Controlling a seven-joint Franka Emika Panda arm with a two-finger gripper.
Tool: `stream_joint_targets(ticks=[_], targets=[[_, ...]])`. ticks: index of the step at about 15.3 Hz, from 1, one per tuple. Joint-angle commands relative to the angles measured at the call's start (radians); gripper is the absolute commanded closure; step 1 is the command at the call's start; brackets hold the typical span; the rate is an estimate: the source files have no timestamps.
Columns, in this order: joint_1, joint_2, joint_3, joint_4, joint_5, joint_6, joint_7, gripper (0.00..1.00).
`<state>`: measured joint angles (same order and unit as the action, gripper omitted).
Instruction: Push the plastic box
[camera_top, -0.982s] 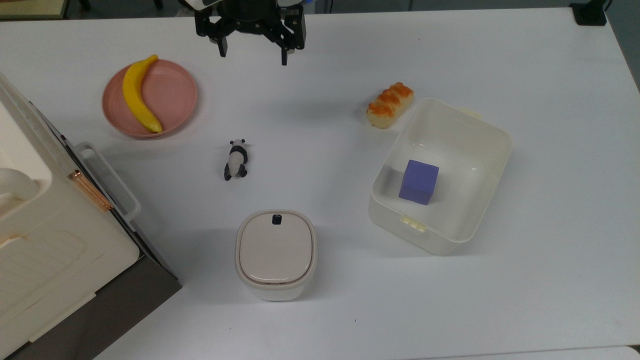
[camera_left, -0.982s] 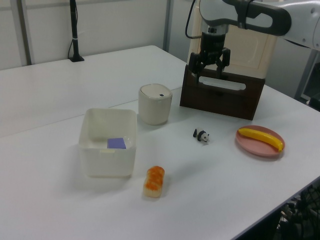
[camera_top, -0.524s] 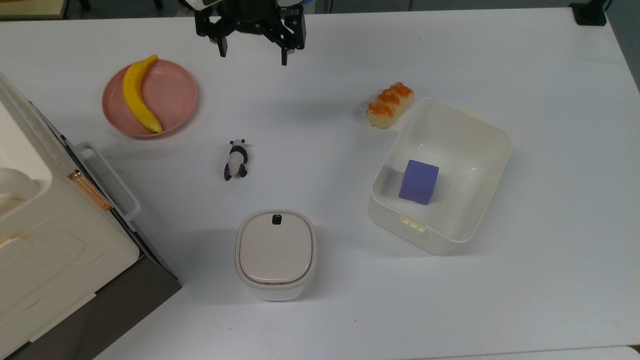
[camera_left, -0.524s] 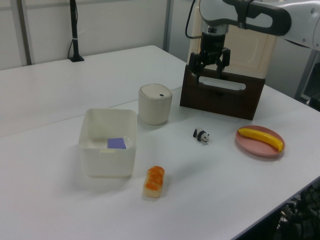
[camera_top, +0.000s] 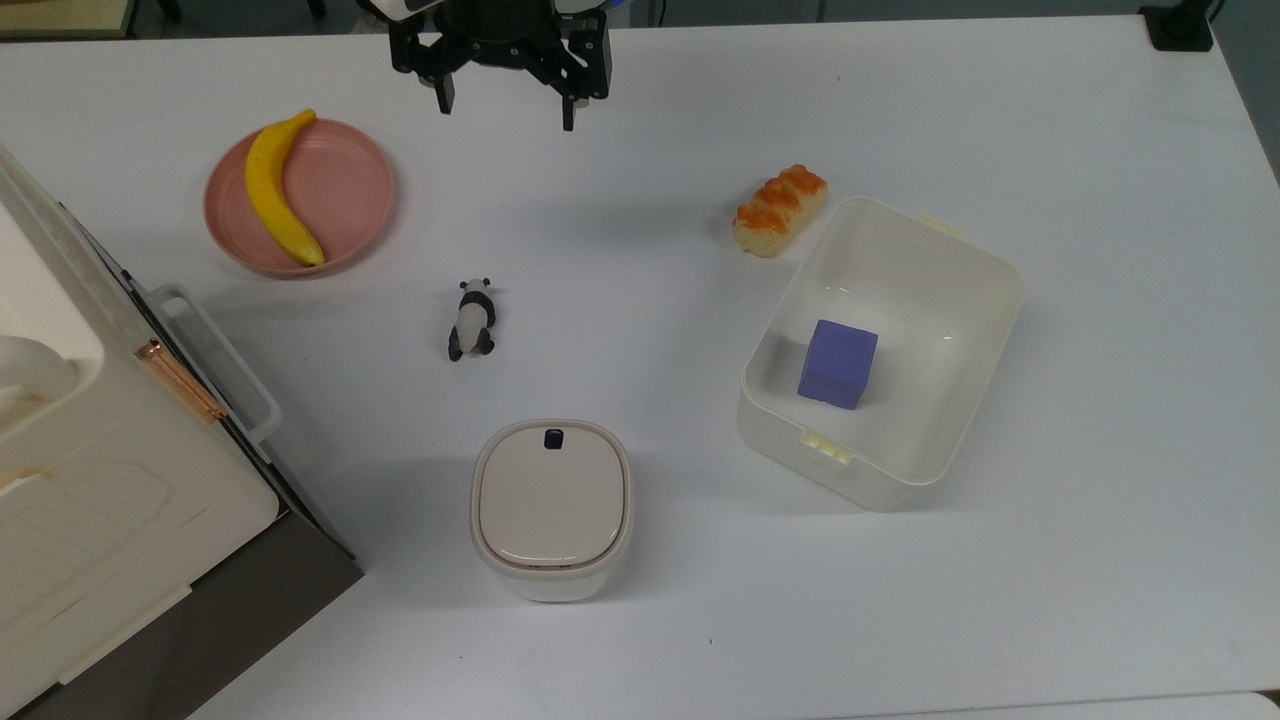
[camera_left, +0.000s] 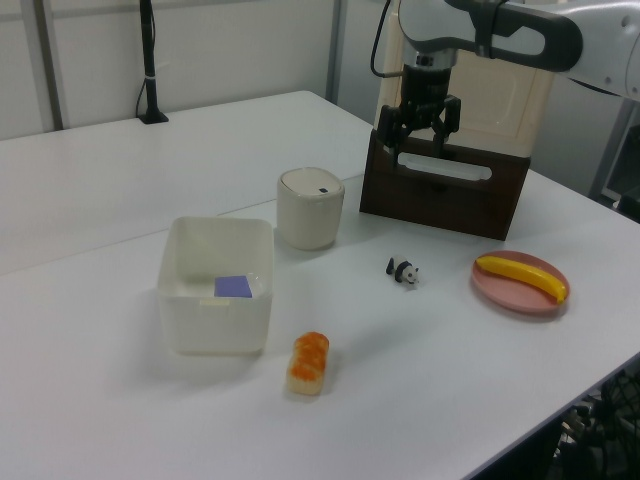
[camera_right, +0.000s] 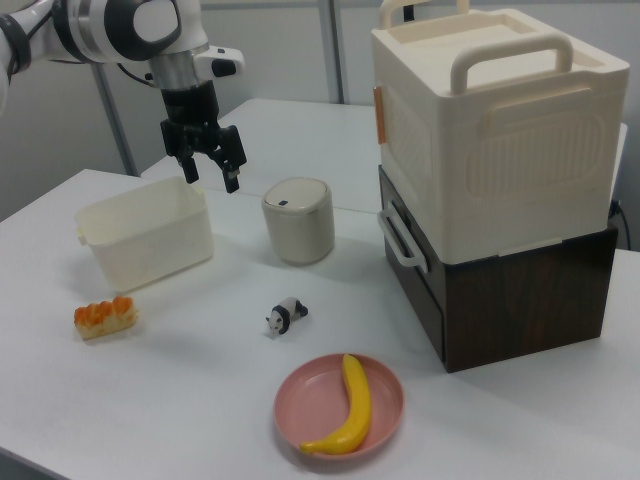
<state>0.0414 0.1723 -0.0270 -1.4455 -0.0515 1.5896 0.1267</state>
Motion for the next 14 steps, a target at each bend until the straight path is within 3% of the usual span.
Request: stream_joint_targets(ticks=[1,11,14], targets=[[0.008,-0.025,-0.005,-0.027,-0.019,0.013,0.018,0.0],[0.014,-0.013,0.004,-0.033,0.025,-0.006,-0.011,0.0],[0.012,-0.013,0.006,-0.035,0.028,-0.01,-0.155,0.0]])
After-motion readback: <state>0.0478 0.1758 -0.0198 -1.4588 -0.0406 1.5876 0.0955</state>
